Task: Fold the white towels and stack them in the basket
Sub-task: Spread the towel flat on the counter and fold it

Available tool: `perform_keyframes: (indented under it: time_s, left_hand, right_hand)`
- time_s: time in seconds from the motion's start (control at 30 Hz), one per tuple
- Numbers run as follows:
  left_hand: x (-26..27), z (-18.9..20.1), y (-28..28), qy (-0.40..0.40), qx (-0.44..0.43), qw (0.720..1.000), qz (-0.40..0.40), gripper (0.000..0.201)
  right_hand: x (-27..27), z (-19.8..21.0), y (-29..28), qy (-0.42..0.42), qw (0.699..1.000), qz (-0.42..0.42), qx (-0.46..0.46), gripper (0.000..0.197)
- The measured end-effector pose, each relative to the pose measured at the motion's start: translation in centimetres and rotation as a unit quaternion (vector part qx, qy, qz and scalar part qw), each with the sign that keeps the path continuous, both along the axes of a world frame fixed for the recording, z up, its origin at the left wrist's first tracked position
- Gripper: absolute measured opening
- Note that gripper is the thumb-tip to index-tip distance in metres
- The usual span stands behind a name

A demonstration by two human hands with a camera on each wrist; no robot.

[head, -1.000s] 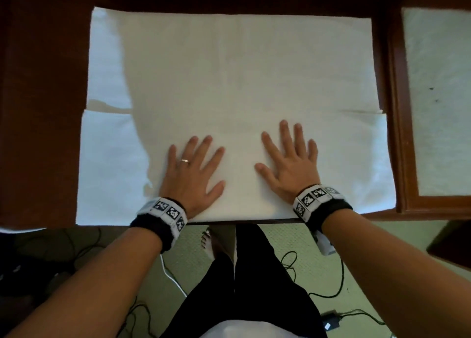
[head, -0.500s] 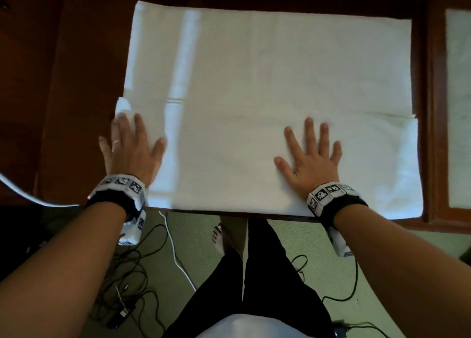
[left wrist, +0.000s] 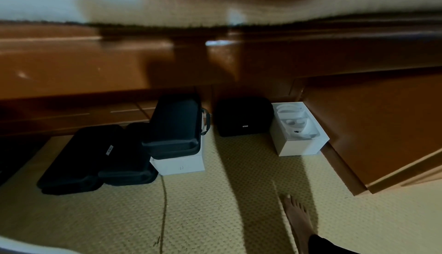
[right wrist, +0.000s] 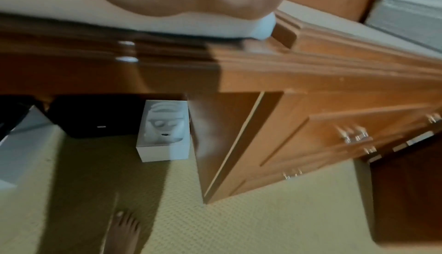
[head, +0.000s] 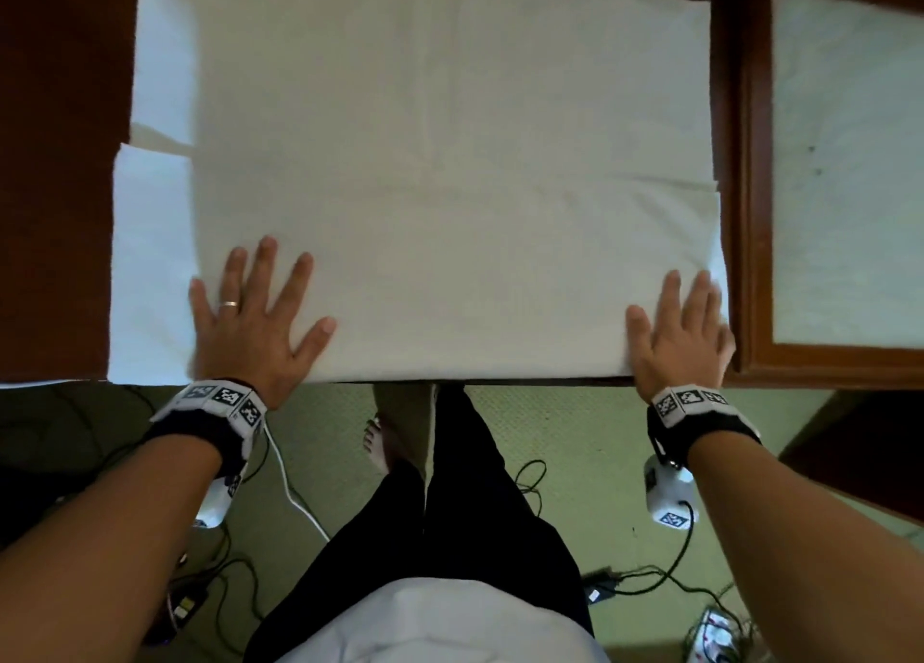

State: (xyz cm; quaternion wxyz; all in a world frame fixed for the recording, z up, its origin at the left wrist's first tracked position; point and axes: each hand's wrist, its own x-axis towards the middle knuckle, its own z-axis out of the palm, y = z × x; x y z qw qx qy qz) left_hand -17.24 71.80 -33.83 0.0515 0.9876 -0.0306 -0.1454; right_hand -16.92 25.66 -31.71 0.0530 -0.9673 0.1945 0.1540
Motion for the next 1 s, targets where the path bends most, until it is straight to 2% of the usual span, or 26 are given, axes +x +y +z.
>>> perform_keyframes:
  time_s: [0.07, 0.17, 0.37, 0.5, 0.63, 0.8, 1.0]
  left_hand:
    - [0.1, 0.1, 0.0, 0.005, 0.001, 1.000, 0.006, 0.078]
    - [0.4, 0.6, 0.3, 0.017, 0.009, 1.000, 0.010, 0.082]
    - [0.2, 3.4, 0.9, 0.069, 0.019, 0.997, 0.037, 0.093]
    - [1.7, 6.7, 0.8, 0.116, 0.025, 0.992, 0.042, 0.074]
    - [7.1, 10.0, 0.8, 0.165, 0.036, 0.985, 0.043, 0.057]
    - [15.1, 12.4, 0.6, 0.149, -0.027, 0.987, 0.063, 0.050]
    - [24.2, 11.1, -0.3, 0.133, -0.013, 0.990, 0.044, 0.044]
  right_hand:
    - [0.7, 0.4, 2.0, -0.017, 1.000, 0.019, 0.010, 0.073]
    - [0.8, 0.6, 5.5, 0.002, 0.992, 0.125, 0.032, 0.066]
    - [-0.6, 2.0, 7.2, 0.073, 0.989, 0.116, 0.054, 0.070]
    - [0.3, 4.6, 7.3, 0.104, 0.987, 0.114, 0.047, 0.064]
    - [5.0, 7.0, 7.7, 0.097, 0.987, 0.102, 0.074, 0.050]
    - [12.5, 9.1, 9.1, 0.075, 0.983, 0.134, 0.105, 0.043]
    - [22.5, 7.6, 9.1, 0.026, 0.976, 0.192, 0.104, 0.039]
